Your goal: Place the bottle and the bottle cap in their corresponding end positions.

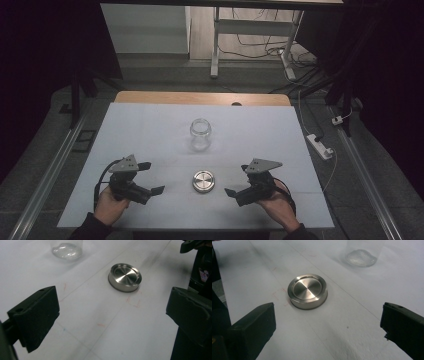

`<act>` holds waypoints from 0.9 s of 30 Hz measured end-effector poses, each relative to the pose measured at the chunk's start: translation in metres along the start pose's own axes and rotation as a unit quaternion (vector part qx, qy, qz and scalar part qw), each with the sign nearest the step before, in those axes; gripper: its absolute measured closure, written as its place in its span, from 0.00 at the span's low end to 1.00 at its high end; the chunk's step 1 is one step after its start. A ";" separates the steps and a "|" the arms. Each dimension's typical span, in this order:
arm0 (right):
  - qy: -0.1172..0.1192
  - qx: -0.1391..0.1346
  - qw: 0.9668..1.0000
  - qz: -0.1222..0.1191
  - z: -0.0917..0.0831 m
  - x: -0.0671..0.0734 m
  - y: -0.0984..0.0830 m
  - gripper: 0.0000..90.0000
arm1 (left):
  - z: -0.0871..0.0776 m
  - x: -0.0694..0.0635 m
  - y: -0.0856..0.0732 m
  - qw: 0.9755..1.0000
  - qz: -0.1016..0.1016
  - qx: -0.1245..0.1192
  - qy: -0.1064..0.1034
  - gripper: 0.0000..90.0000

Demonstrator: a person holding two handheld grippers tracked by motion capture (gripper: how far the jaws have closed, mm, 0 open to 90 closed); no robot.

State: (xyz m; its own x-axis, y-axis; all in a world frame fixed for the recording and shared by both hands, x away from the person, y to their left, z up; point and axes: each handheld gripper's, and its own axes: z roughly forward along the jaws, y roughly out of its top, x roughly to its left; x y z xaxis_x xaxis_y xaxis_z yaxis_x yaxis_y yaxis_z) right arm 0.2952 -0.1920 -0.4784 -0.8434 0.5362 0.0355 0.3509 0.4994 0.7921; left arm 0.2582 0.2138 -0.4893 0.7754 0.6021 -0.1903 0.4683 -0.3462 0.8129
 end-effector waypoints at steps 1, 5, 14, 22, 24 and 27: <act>-0.002 0.000 1.000 0.000 -0.002 0.000 -0.001 0.00 | -0.002 0.000 -0.002 1.000 -0.002 0.000 0.003 0.00; -0.009 -0.001 1.000 0.006 -0.010 -0.002 -0.007 0.00 | -0.010 -0.001 -0.011 1.000 -0.011 -0.001 0.008 0.00; -0.033 -0.004 0.999 0.024 -0.029 -0.011 -0.023 0.00 | -0.032 0.001 -0.032 0.999 -0.037 -0.008 0.025 0.00; -0.057 -0.006 0.997 0.050 -0.046 -0.018 -0.040 0.00 | -0.049 0.002 -0.051 0.997 -0.065 -0.018 0.044 0.00; -0.065 -0.006 0.996 0.055 -0.050 -0.020 -0.044 0.00 | -0.053 0.003 -0.055 0.996 -0.072 -0.020 0.049 0.00; -0.074 -0.007 0.995 0.065 -0.056 -0.023 -0.051 0.00 | -0.058 0.003 -0.061 0.995 -0.077 -0.021 0.058 0.00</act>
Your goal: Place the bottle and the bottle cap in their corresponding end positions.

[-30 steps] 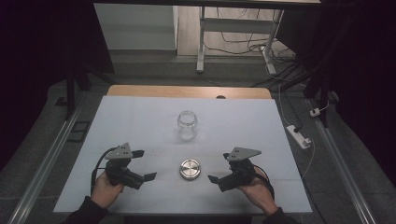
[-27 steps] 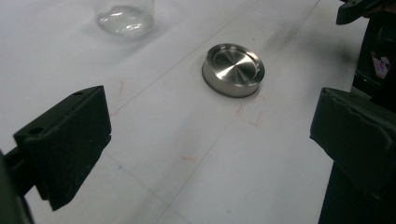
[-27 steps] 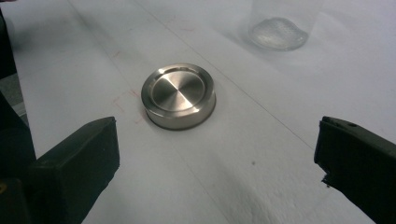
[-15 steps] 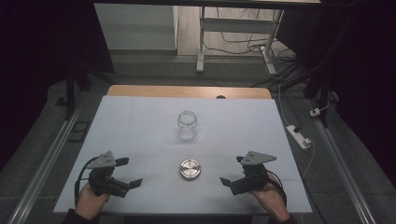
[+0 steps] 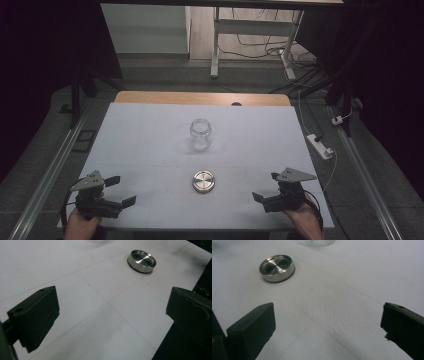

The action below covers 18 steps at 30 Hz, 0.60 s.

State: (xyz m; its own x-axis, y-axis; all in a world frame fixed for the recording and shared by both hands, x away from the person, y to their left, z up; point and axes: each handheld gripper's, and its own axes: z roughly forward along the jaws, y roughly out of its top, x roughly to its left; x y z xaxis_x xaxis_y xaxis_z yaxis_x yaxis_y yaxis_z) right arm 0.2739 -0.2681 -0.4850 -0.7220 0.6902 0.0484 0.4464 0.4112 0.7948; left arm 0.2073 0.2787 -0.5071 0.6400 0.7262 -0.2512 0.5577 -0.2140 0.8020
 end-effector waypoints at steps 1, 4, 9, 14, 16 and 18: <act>-0.004 0.000 1.000 0.002 -0.002 -0.001 -0.002 0.00 | -0.001 0.000 -0.002 1.000 -0.003 0.000 0.001 0.00; -0.012 0.000 1.000 0.011 -0.008 -0.005 -0.008 0.00 | -0.005 0.001 -0.006 1.000 -0.008 0.000 0.006 0.00; -0.028 -0.001 0.999 0.023 -0.017 -0.010 -0.018 0.00 | -0.011 0.002 -0.011 1.000 -0.014 -0.002 0.017 0.00; -0.040 0.000 0.999 0.033 -0.025 -0.012 -0.027 0.00 | -0.016 0.004 -0.017 0.999 -0.023 -0.002 0.022 0.00; -0.043 0.001 0.998 0.037 -0.027 -0.013 -0.030 0.00 | -0.018 0.006 -0.019 0.999 -0.027 -0.002 0.024 0.00; -0.044 0.003 0.998 0.038 -0.028 -0.013 -0.032 0.00 | -0.019 0.007 -0.022 0.999 -0.032 -0.002 0.026 0.00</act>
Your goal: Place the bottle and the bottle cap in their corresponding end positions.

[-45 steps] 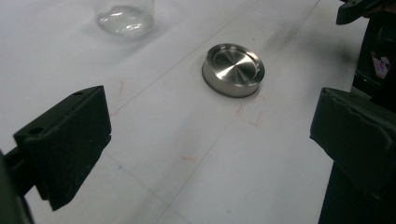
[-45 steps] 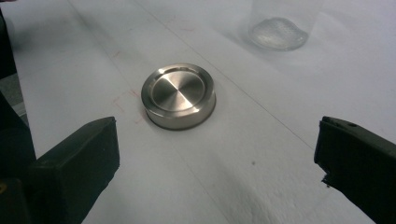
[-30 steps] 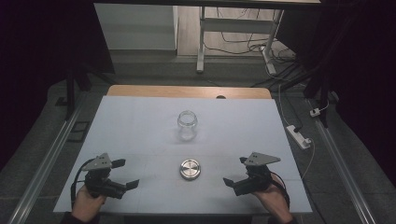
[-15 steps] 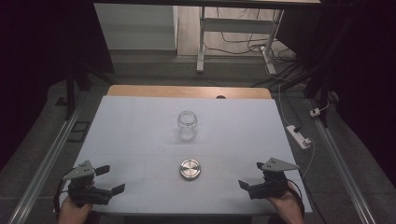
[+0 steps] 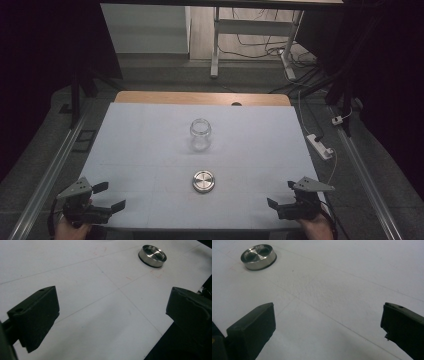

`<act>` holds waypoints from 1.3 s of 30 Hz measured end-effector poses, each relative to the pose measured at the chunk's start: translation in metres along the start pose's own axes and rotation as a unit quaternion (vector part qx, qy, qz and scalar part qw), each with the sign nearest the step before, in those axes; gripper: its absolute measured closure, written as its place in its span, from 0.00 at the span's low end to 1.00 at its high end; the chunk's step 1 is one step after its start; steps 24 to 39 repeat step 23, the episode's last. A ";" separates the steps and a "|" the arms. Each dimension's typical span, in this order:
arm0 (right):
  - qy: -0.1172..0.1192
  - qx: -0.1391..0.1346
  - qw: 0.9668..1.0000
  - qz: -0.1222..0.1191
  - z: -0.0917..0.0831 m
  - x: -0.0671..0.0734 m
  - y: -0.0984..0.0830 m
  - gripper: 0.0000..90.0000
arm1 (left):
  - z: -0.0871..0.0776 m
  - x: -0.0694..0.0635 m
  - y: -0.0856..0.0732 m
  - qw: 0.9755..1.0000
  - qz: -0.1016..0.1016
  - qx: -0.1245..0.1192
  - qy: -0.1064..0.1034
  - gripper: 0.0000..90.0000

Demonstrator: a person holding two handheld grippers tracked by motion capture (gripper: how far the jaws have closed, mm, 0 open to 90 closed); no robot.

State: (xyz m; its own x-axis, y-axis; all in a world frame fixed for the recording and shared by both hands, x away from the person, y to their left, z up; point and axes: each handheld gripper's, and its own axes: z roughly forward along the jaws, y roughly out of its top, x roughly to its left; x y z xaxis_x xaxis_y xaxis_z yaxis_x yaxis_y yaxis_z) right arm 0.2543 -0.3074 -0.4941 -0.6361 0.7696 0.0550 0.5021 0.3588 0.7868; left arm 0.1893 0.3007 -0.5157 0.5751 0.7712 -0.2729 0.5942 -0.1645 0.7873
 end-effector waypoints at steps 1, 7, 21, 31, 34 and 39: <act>-0.001 0.001 1.000 0.002 0.000 0.000 -0.001 0.00 | -0.001 0.000 -0.001 1.000 -0.002 0.001 0.001 0.00; -0.008 0.011 1.000 0.010 -0.003 -0.002 -0.008 0.00 | -0.003 0.001 -0.007 1.000 -0.006 0.011 0.012 0.00; -0.010 0.017 1.000 0.024 -0.007 -0.005 -0.011 0.00 | -0.005 0.000 -0.013 0.997 0.002 0.055 0.048 0.00; -0.010 0.018 0.999 0.027 -0.007 -0.005 -0.011 0.00 | -0.003 0.001 -0.012 0.997 0.001 0.060 0.047 0.00; -0.010 0.018 0.999 0.027 -0.007 -0.005 -0.011 0.00 | -0.003 0.001 -0.012 0.997 0.001 0.060 0.047 0.00; -0.010 0.018 0.999 0.027 -0.007 -0.005 -0.011 0.00 | -0.003 0.001 -0.012 0.997 0.001 0.060 0.047 0.00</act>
